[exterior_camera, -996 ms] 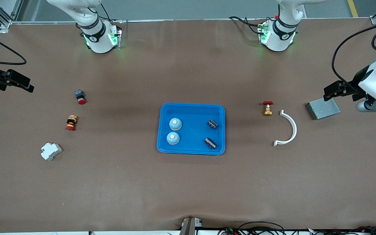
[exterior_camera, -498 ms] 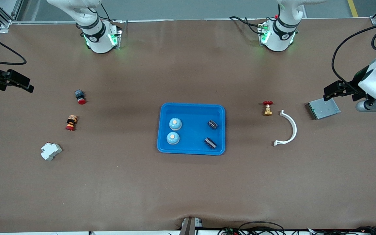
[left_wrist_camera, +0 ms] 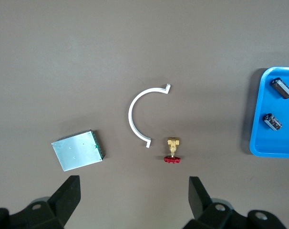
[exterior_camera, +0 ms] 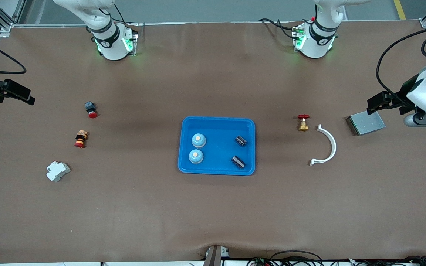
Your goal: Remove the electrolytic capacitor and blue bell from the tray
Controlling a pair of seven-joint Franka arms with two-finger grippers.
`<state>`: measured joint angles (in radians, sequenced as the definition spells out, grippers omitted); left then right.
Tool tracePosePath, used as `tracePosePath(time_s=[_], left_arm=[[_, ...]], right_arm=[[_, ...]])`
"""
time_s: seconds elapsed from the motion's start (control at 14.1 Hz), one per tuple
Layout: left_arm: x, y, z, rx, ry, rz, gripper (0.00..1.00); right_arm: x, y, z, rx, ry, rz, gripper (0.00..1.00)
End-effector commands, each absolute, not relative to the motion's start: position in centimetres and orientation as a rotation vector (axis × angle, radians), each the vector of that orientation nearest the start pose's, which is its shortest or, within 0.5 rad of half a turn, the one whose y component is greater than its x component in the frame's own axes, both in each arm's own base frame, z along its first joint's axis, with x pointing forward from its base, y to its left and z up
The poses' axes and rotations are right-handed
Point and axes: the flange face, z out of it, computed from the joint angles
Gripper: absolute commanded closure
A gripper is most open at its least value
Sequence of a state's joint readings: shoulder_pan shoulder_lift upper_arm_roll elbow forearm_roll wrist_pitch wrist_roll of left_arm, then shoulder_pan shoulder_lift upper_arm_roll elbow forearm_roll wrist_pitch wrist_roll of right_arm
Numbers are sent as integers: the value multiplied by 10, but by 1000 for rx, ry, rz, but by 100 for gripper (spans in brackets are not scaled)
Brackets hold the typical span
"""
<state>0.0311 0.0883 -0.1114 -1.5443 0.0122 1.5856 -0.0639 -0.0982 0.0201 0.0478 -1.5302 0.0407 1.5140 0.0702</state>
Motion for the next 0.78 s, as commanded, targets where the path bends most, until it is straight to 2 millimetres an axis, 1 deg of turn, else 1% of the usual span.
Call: tracePosePath(time_s=[0.0,0.14,0.28,0.36,0.43,0.5,0.57,0.71], left_arm=[[582,-44,592,-3145,19,87,0],[582,-45,590,-3144,-7,94,0],[582,-51,590,-3144,-68,94,0],[583,-56,586,-3143,-85,107,0],[584,-65,581,-3141,-106,119,0],[583,-79,579,-3136,-140,124,0],[585,-88,571,-3126,-204,144,0],[587,-107,559,-3108,-258,174,0]], right_arm=[[552,-22,631,-3073,180,50,0],[553,-22,630,-3071,182,48,0],[551,-24,631,-3073,177,55,0],[551,-26,631,-3072,177,54,0],[551,-28,631,-3072,180,59,0],[551,-29,630,-3072,180,61,0],[551,-29,630,-3072,182,61,0],[551,-27,630,-3072,177,61,0]])
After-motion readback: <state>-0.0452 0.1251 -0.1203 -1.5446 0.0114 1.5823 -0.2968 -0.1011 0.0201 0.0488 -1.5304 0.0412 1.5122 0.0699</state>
